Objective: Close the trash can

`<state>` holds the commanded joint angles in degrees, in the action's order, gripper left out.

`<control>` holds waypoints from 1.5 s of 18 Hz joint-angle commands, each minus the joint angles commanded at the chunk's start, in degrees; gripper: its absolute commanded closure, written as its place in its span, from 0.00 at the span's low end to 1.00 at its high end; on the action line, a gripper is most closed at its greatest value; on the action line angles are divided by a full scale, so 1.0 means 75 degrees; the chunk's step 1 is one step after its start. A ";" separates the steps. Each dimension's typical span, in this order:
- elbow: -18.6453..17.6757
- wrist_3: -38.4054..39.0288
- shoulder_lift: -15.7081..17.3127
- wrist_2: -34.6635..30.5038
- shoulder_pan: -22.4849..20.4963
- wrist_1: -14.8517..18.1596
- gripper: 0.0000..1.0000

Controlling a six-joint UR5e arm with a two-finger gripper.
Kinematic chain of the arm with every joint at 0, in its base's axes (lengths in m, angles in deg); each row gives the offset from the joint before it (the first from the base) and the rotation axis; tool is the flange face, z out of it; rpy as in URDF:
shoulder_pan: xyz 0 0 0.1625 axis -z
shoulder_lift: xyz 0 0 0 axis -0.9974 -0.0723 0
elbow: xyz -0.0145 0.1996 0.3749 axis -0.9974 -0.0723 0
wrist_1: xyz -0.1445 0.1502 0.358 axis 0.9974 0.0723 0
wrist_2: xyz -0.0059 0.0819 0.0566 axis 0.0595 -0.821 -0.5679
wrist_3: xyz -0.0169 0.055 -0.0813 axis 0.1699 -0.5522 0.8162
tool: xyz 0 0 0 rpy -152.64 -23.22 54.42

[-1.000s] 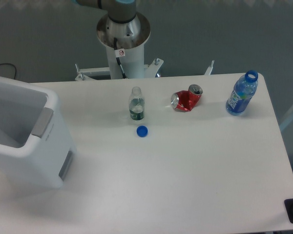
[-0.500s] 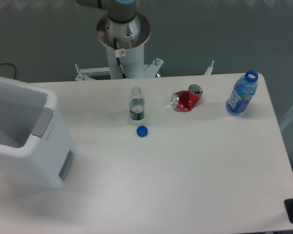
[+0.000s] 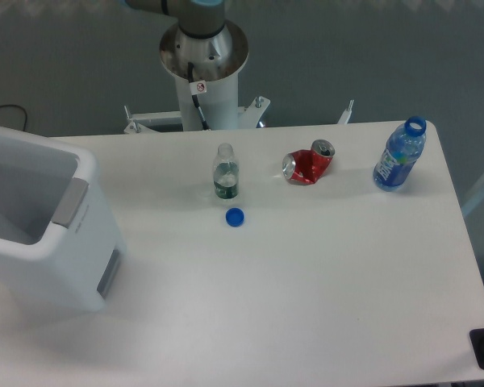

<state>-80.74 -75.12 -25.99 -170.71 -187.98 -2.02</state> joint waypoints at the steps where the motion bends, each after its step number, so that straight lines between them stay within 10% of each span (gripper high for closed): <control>1: -0.0023 0.0000 0.0012 0.0000 -0.0070 0.0000 1.00; 27: -0.0609 -0.0023 -0.0292 0.0023 -0.1020 -0.0047 1.00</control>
<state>-85.31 -75.30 -28.18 -170.53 -195.63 -2.37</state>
